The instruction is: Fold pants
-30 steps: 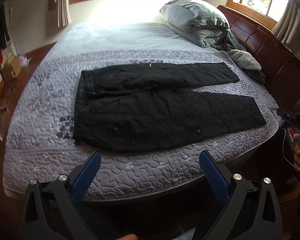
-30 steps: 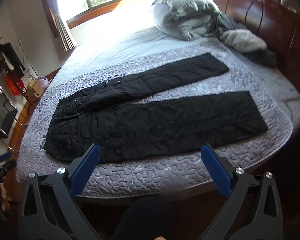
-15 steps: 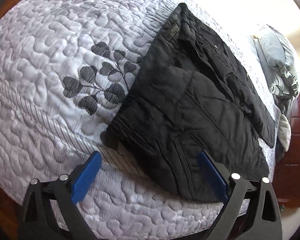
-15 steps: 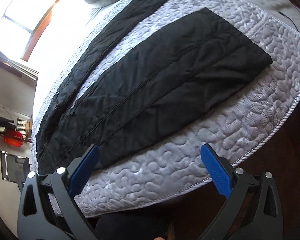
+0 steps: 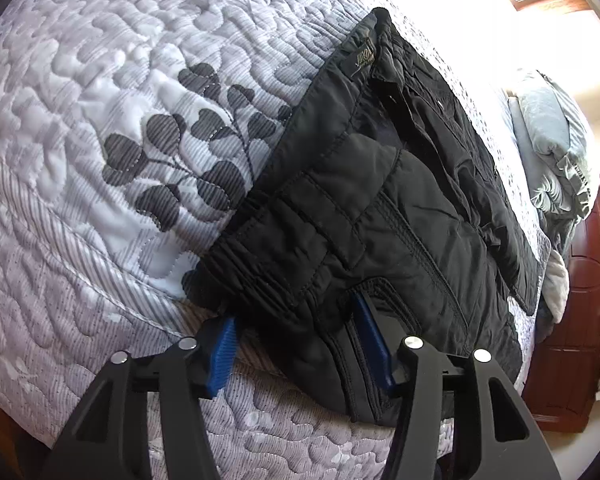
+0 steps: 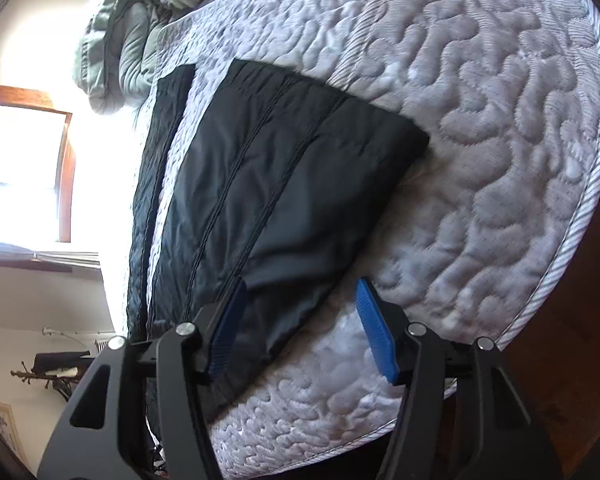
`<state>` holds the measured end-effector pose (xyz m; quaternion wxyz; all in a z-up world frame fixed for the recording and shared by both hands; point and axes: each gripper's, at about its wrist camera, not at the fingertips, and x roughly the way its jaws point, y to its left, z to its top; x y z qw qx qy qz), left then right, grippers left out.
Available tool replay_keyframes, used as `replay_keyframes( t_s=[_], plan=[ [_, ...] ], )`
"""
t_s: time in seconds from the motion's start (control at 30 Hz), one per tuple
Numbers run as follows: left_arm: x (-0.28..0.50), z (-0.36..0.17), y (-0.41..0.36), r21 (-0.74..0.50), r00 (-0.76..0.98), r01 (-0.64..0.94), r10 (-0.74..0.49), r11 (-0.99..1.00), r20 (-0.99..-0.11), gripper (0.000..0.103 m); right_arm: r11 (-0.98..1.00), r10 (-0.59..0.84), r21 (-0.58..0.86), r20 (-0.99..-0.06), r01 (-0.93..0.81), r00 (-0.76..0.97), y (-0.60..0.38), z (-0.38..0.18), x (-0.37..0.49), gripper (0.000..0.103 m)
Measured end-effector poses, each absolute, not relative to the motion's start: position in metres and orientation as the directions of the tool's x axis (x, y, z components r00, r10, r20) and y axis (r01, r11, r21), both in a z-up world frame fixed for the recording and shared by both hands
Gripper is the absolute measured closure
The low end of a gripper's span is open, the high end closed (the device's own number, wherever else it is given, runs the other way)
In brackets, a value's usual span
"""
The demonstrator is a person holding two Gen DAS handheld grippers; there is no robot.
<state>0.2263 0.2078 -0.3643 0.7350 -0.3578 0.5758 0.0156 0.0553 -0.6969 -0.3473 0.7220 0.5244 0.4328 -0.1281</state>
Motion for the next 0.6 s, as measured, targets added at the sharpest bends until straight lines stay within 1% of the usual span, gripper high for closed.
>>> replay_keyframes(
  t_s=[0.07, 0.17, 0.2, 0.23, 0.27, 0.3, 0.33, 0.37, 0.4, 0.5, 0.6],
  plan=[
    [0.227, -0.362, 0.204, -0.503, 0.341, -0.432, -0.381, 0.748, -0.859, 0.038, 0.412, 0.248, 0.657, -0.748, 0.631, 0.616, -0.707, -0.348, 0.054, 0.037],
    [0.236, -0.356, 0.192, -0.451, 0.326, -0.428, -0.332, 0.783, -0.885, 0.039, 0.404, 0.251, 0.672, -0.734, 0.621, 0.631, -0.719, -0.35, 0.064, 0.037],
    [0.236, -0.355, 0.191, -0.438, 0.325, -0.437, -0.317, 0.785, -0.891, 0.041, 0.406, 0.251, 0.677, -0.728, 0.614, 0.638, -0.72, -0.351, 0.066, 0.043],
    [0.236, -0.354, 0.191, -0.42, 0.319, -0.451, -0.298, 0.787, -0.9, 0.048, 0.413, 0.244, 0.673, -0.731, 0.614, 0.637, -0.721, -0.35, 0.067, 0.048],
    [0.235, -0.354, 0.192, -0.42, 0.321, -0.464, -0.294, 0.78, -0.9, 0.056, 0.416, 0.241, 0.669, -0.734, 0.616, 0.635, -0.722, -0.353, 0.07, 0.06],
    [0.232, -0.354, 0.194, -0.439, 0.332, -0.476, -0.307, 0.762, -0.892, 0.067, 0.416, 0.238, 0.666, -0.737, 0.619, 0.633, -0.722, -0.354, 0.07, 0.075],
    [0.228, -0.354, 0.199, -0.461, 0.344, -0.491, -0.322, 0.739, -0.882, 0.071, 0.416, 0.234, 0.662, -0.74, 0.623, 0.63, -0.722, -0.356, 0.072, 0.082],
    [0.225, -0.353, 0.202, -0.477, 0.355, -0.5, -0.332, 0.723, -0.874, 0.077, 0.412, 0.231, 0.666, -0.737, 0.622, 0.636, -0.721, -0.358, 0.072, 0.086],
    [0.222, -0.351, 0.205, -0.482, 0.362, -0.506, -0.331, 0.715, -0.871, 0.079, 0.417, 0.227, 0.666, -0.736, 0.619, 0.638, -0.72, -0.358, 0.069, 0.089],
    [0.214, -0.342, 0.216, -0.481, 0.382, -0.522, -0.311, 0.705, -0.87, 0.082, 0.436, 0.228, 0.662, -0.736, 0.61, 0.637, -0.711, -0.354, 0.069, 0.092],
    [0.205, -0.335, 0.241, -0.485, 0.393, -0.543, -0.302, 0.686, -0.868, 0.083, 0.469, 0.253, 0.657, -0.74, 0.59, 0.623, -0.692, -0.347, 0.071, 0.093]
  ],
)
